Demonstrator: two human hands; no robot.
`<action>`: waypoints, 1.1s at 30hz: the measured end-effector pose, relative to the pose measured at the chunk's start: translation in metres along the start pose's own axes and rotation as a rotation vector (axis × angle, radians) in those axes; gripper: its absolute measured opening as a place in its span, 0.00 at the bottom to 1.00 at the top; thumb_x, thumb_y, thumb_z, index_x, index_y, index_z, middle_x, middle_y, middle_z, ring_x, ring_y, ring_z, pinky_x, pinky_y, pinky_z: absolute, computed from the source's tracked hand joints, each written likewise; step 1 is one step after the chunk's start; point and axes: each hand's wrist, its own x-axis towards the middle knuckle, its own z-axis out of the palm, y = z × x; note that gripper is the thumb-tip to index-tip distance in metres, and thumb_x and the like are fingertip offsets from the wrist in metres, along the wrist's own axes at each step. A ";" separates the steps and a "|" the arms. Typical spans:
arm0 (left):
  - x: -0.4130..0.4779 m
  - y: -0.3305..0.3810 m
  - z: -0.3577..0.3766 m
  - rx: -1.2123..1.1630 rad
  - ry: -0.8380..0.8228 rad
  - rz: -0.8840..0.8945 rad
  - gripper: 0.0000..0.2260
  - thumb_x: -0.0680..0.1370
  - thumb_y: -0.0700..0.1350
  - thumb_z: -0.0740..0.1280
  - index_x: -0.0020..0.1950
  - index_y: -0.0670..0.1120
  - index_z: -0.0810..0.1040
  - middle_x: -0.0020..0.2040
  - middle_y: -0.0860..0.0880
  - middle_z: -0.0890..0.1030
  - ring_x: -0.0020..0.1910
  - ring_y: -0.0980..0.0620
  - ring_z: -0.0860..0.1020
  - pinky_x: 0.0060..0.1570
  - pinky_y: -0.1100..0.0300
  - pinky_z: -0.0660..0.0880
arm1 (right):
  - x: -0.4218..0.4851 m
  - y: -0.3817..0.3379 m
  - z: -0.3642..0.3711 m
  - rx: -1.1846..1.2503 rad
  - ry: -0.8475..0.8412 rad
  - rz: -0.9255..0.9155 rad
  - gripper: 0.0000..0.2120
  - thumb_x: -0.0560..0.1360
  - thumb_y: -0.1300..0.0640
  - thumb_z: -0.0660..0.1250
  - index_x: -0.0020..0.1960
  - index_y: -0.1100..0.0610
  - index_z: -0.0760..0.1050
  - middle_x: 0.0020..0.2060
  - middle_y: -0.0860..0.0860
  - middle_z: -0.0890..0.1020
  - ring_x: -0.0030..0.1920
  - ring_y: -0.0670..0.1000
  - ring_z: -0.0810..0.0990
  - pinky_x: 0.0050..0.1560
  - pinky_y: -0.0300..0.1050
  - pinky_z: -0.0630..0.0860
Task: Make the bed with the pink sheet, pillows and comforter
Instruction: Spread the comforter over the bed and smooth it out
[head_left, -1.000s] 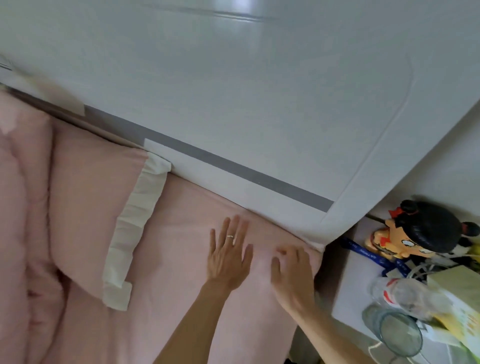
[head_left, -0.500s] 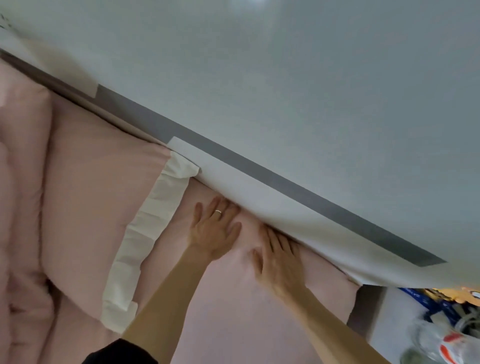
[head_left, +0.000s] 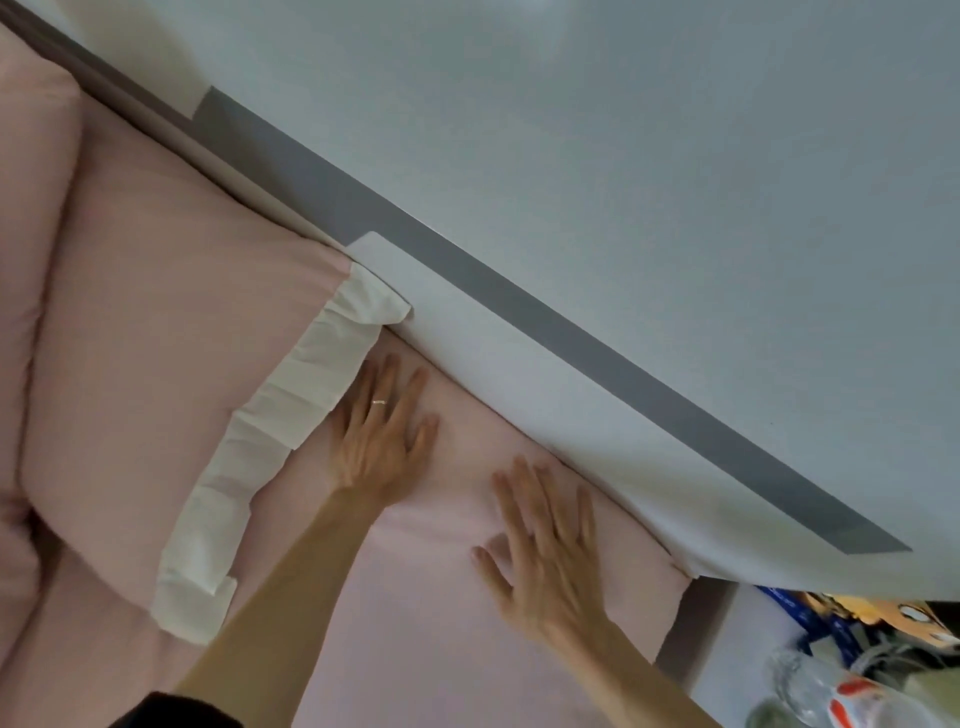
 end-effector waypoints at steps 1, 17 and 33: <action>0.008 0.000 0.000 0.014 -0.036 -0.005 0.28 0.78 0.62 0.49 0.78 0.58 0.57 0.80 0.50 0.54 0.78 0.47 0.51 0.74 0.44 0.47 | 0.005 0.004 0.001 0.008 -0.012 -0.025 0.35 0.77 0.37 0.60 0.78 0.54 0.61 0.78 0.53 0.60 0.78 0.56 0.57 0.74 0.64 0.58; -0.233 0.081 0.023 -0.058 -0.163 0.085 0.25 0.82 0.57 0.49 0.79 0.56 0.52 0.80 0.51 0.50 0.79 0.46 0.50 0.73 0.40 0.48 | -0.086 0.003 -0.027 0.144 -0.144 0.281 0.35 0.79 0.37 0.53 0.80 0.53 0.52 0.80 0.55 0.52 0.79 0.58 0.50 0.76 0.62 0.51; -0.472 0.057 -0.013 -0.245 -0.375 -0.583 0.31 0.74 0.68 0.57 0.76 0.62 0.60 0.78 0.56 0.57 0.75 0.46 0.61 0.68 0.39 0.59 | -0.145 -0.072 -0.031 -0.373 -0.878 0.035 0.44 0.71 0.23 0.39 0.76 0.46 0.26 0.76 0.60 0.29 0.75 0.68 0.32 0.69 0.79 0.49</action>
